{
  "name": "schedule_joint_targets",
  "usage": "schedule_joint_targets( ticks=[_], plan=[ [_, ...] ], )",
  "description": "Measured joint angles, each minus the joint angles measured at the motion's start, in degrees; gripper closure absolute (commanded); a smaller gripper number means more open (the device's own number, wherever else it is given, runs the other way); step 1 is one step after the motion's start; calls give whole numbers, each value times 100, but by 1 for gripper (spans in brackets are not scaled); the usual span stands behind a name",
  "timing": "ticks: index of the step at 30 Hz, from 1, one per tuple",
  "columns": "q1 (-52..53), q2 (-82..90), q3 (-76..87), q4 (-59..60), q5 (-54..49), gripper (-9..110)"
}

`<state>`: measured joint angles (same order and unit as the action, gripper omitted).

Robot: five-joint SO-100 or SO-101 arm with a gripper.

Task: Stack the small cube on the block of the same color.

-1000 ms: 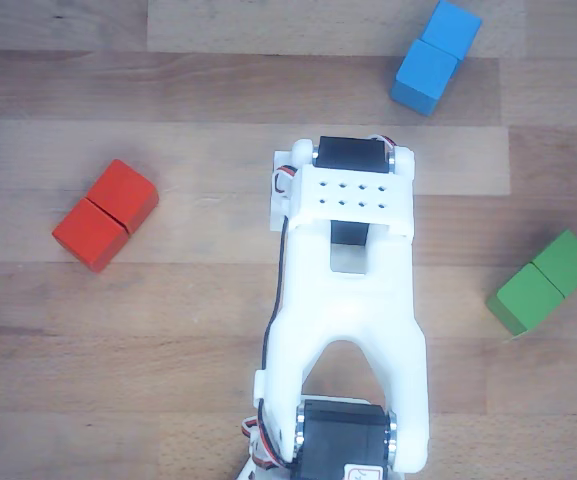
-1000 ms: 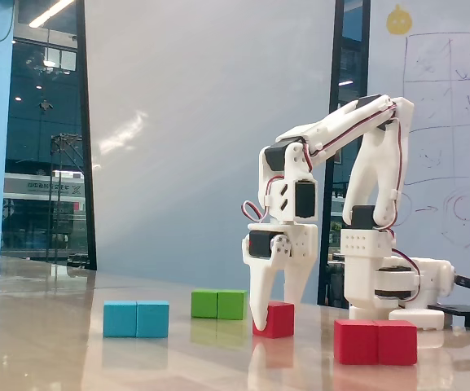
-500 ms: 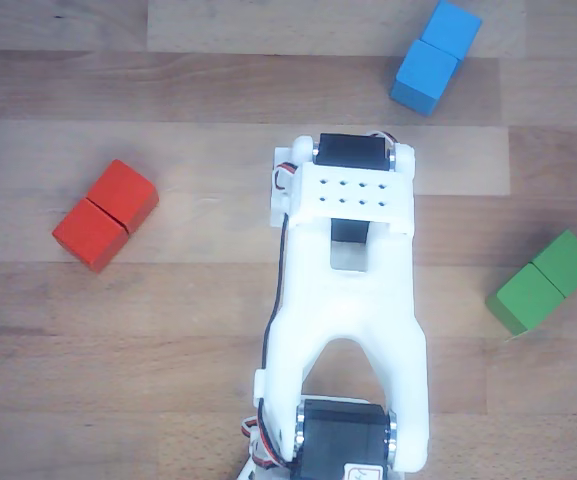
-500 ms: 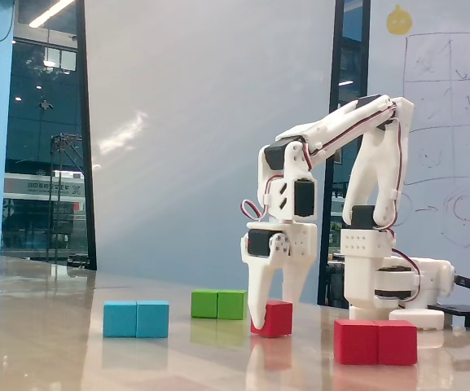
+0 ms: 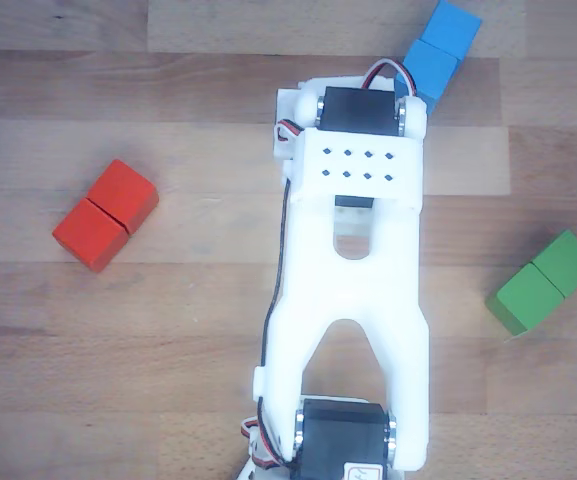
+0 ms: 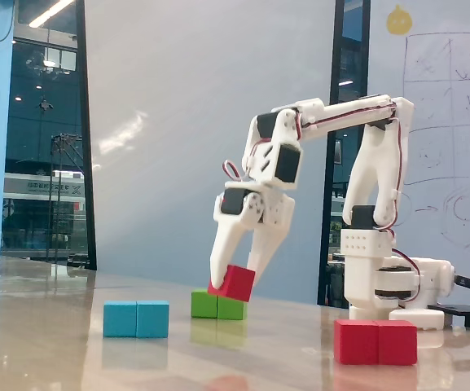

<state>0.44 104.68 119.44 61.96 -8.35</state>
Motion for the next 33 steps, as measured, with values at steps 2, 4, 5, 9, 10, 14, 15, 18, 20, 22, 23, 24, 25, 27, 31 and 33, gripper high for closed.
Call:
schedule_joint_targets(
  ticks=[2, 4, 5, 9, 10, 14, 15, 18, 20, 22, 23, 24, 25, 27, 31, 33],
  plan=[
    [-246, -9, -202, 79, -26, 93],
    [-545, -9, -422, 281, -26, 93],
    [-703, -9, -527, 404, -26, 93],
    [-1318, -9, -1028, 932, -26, 93],
    [-1450, -9, -1160, 1028, -26, 93],
    [-1881, -9, -1608, 1424, -26, 93],
    [-1978, -9, -1696, 1547, -26, 93],
    [-2276, -9, -1916, 1740, -26, 93],
    [-2496, -9, -2030, 1907, -26, 93],
    [-2716, -9, -2118, 2039, -26, 93],
    [-2839, -9, -2153, 2092, -26, 93],
    [-2944, -9, -2188, 2153, -26, 93],
    [-3050, -9, -2197, 2215, -26, 93],
    [-3261, -9, -2215, 2338, -26, 93],
    [-3639, -9, -2215, 2399, -26, 93],
    [-3806, -9, -2215, 2417, -26, 93]
  ],
)
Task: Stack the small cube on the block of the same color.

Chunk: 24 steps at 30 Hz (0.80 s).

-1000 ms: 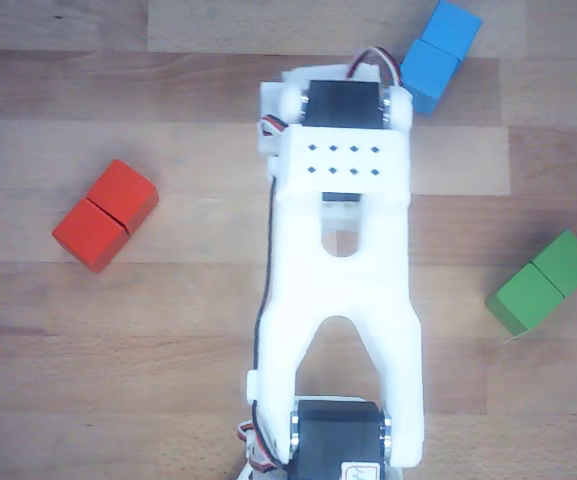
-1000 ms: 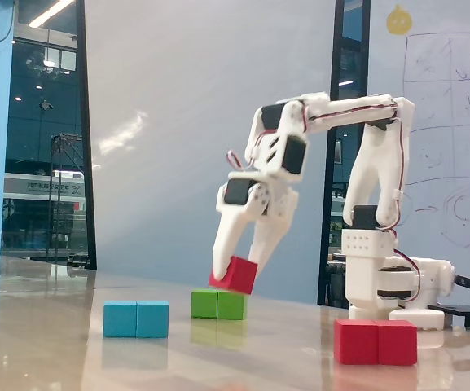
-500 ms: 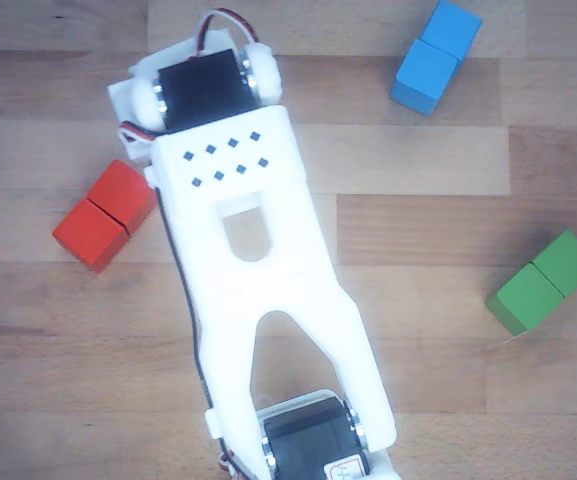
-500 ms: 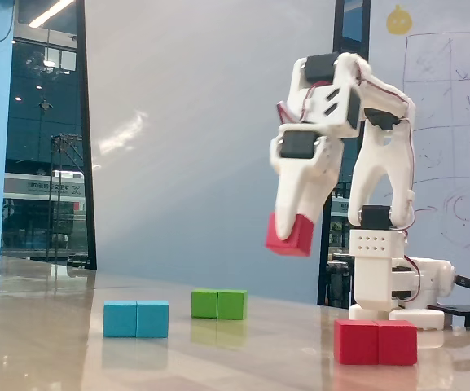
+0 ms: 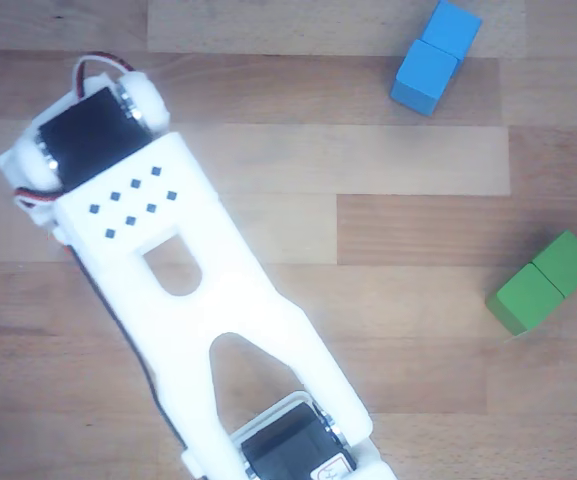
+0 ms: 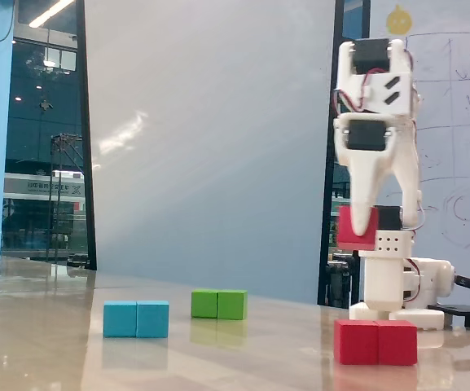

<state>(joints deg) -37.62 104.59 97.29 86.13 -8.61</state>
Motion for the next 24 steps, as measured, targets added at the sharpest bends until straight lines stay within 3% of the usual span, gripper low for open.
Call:
schedule_joint_targets(
  ticks=[24],
  plan=[
    [-422, -1327, 0, -510, 0, 93]
  ],
)
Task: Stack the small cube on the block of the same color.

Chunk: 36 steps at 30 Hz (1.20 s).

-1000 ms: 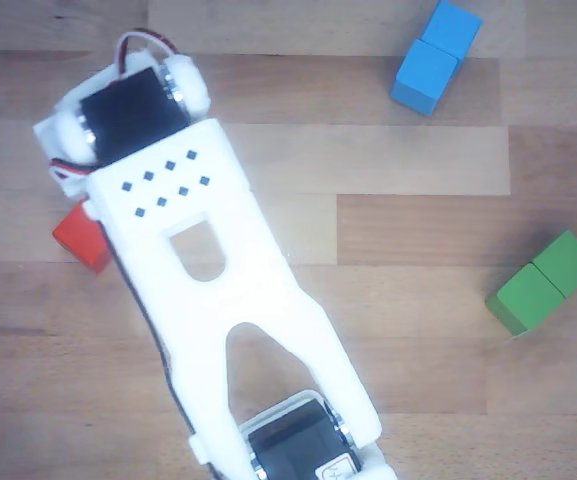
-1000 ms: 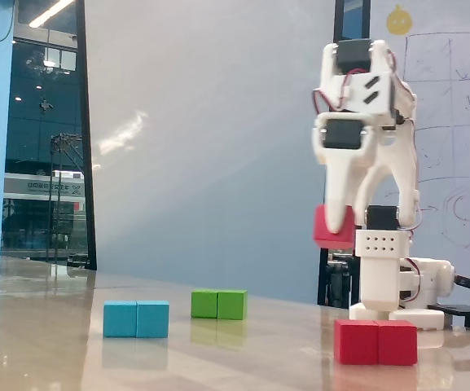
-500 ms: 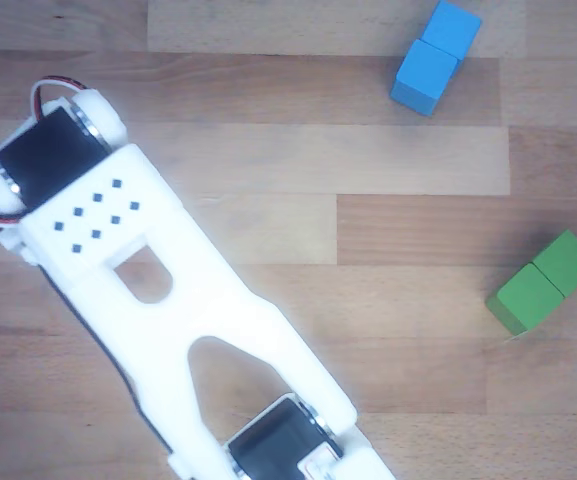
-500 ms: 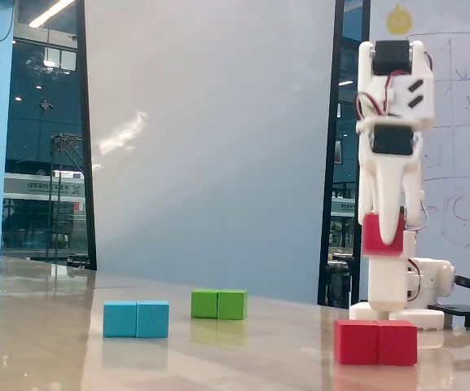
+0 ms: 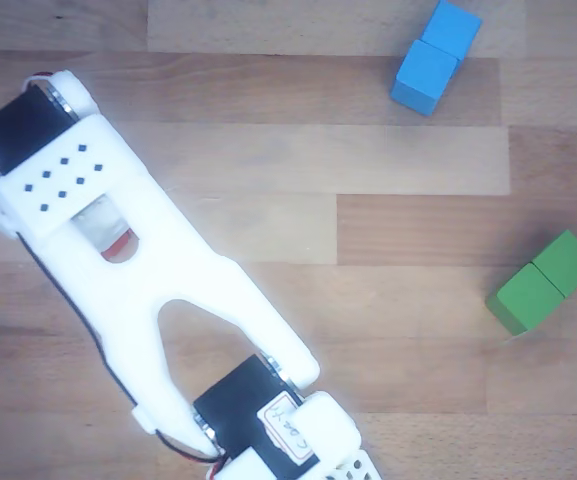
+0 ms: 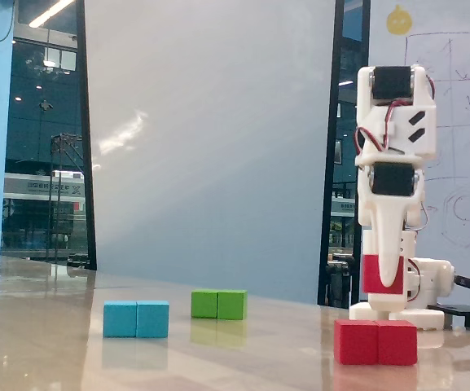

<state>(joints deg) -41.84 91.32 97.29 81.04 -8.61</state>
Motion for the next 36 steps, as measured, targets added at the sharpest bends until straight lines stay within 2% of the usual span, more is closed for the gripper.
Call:
schedule_joint_targets(
  ticks=[33, 36],
  plan=[
    [334, -624, 0, -185, 0, 93],
    [334, -624, 0, -185, 0, 89]
  ],
)
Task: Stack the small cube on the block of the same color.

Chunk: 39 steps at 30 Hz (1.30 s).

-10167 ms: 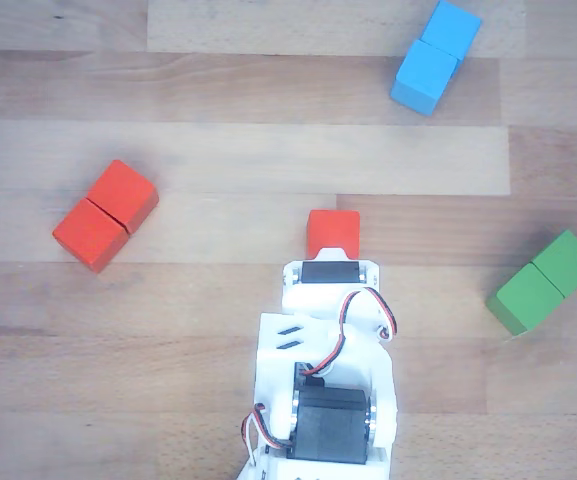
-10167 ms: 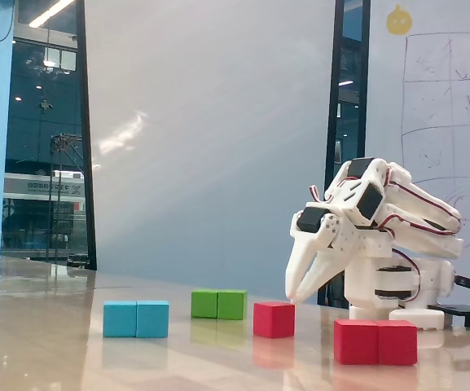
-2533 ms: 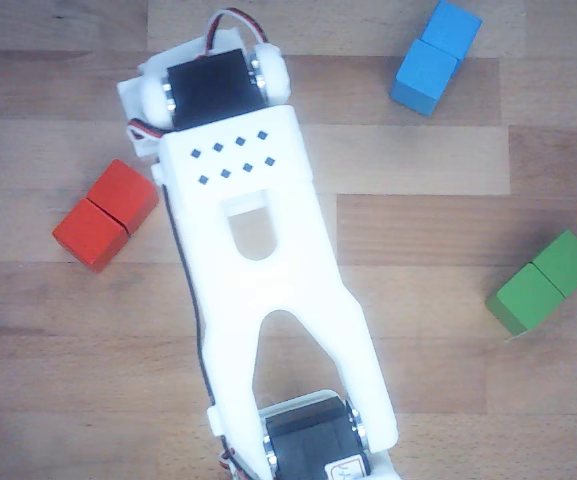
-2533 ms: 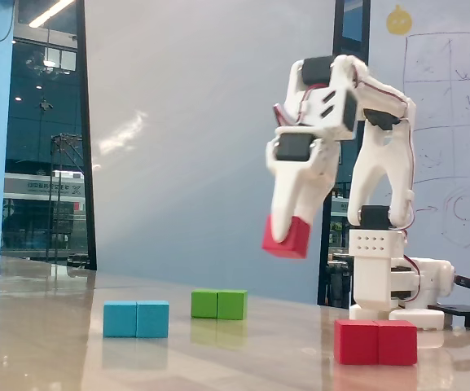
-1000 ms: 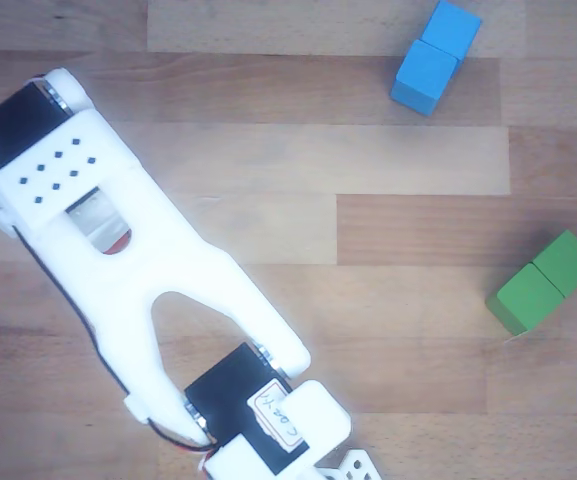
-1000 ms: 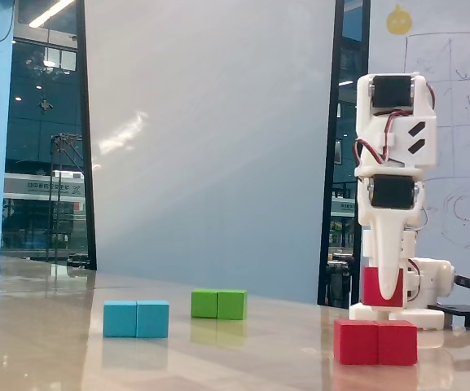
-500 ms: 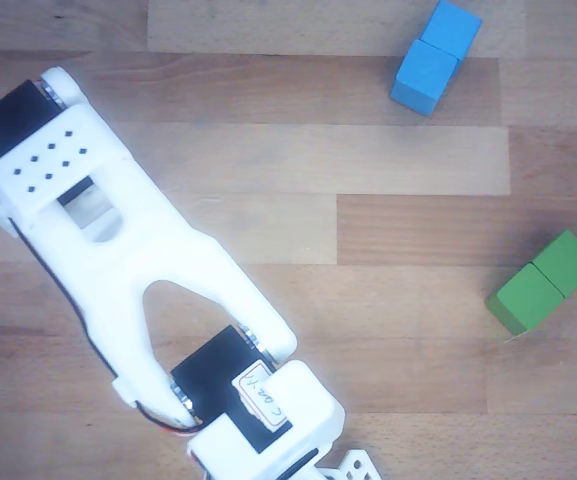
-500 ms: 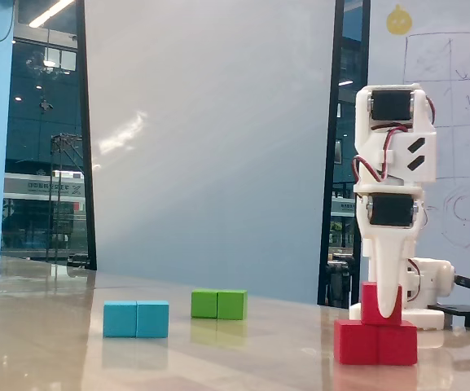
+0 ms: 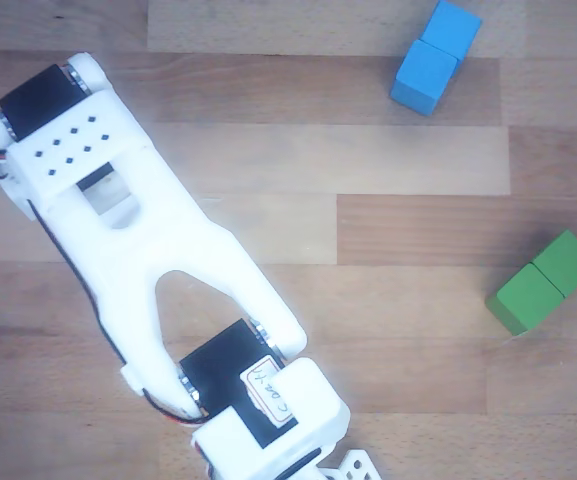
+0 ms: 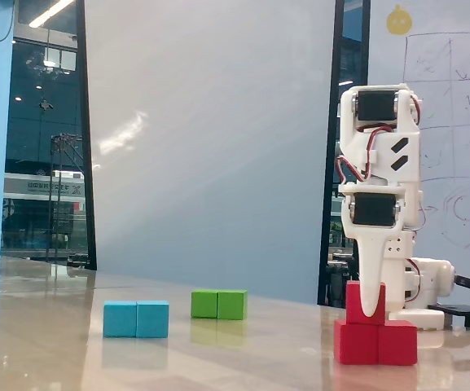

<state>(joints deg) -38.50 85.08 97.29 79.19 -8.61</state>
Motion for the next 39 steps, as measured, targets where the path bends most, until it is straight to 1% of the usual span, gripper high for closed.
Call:
schedule_joint_targets(
  ticks=[4, 8, 24, 28, 32, 39],
  plan=[
    [0, 0, 0, 0, 0, 80],
    [0, 0, 0, 0, 0, 74],
    [70, 0, 0, 0, 0, 74],
    [396, 0, 0, 0, -114, 74],
    [853, 0, 0, 0, -448, 74],
    [2127, 0, 0, 0, -809, 74]
  ],
)
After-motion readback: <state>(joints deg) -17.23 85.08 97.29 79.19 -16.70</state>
